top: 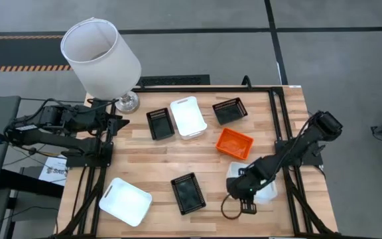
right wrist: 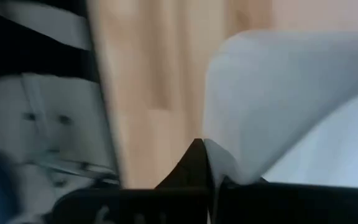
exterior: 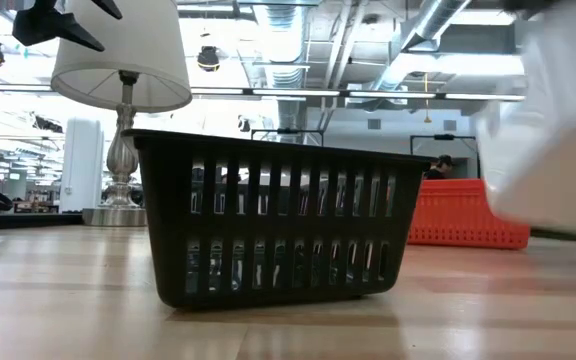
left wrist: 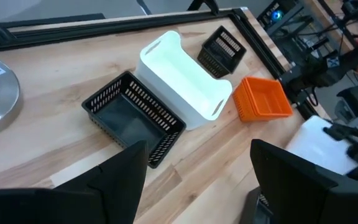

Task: Stack baskets by color
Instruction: Stack the bottom right white bin on the top white bin

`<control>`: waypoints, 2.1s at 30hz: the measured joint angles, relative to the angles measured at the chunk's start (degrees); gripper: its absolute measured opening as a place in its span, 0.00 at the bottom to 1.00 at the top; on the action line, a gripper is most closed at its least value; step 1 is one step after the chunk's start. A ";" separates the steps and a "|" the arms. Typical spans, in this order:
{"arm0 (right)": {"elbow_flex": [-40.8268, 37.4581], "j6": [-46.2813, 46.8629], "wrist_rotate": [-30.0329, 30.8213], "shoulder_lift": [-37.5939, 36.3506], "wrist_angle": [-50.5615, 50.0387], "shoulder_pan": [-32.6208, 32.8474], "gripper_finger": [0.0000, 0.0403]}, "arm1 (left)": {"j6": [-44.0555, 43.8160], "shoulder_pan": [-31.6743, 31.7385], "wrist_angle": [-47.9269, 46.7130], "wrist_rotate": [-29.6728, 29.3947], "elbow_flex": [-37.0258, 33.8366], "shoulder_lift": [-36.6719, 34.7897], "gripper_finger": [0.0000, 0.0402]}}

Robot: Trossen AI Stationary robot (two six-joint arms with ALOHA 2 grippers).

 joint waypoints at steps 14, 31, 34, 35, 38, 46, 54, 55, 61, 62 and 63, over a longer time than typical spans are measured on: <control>32.43 -40.42 7.57 -5.83 -14.19 -20.03 0.00 | 3.47 -0.02 0.01 1.70 0.00 0.01 0.68; 33.22 -130.50 28.42 6.29 -21.46 -44.03 0.00 | 1.75 0.00 0.06 -6.97 0.00 0.03 0.68; 33.22 -140.10 34.66 9.76 -21.71 -44.28 0.00 | -0.19 0.00 0.05 -8.63 0.00 0.03 0.68; 33.22 -142.40 35.65 10.90 -21.37 -44.49 0.00 | -1.04 0.00 0.03 -9.01 0.00 0.03 0.68; 33.22 -146.62 36.87 14.00 -19.90 -45.03 0.00 | -2.80 0.00 -0.05 -9.88 0.00 0.03 0.68; 33.22 -153.50 36.21 20.34 -13.68 -46.50 0.00 | -4.24 0.00 -0.01 -11.51 0.00 0.03 0.68; 31.62 -153.27 33.20 21.60 -12.95 -48.35 0.00 | -4.56 0.00 -0.04 -12.72 0.00 0.03 0.68; 31.11 -153.31 33.20 21.60 -12.62 -48.33 0.00 | -4.56 0.00 -0.06 -12.99 0.00 0.03 0.68; 27.98 -153.34 33.17 21.60 -12.24 -46.36 0.00 | -3.80 0.00 -0.08 -14.18 0.00 0.03 0.68; 27.47 -153.37 33.17 21.60 -11.47 -46.05 0.00 | -3.41 0.00 -0.08 -14.25 0.00 0.03 0.68; 26.91 -153.58 33.19 21.60 -10.54 -45.72 0.00 | -3.18 0.00 -0.08 -14.25 0.00 0.03 0.68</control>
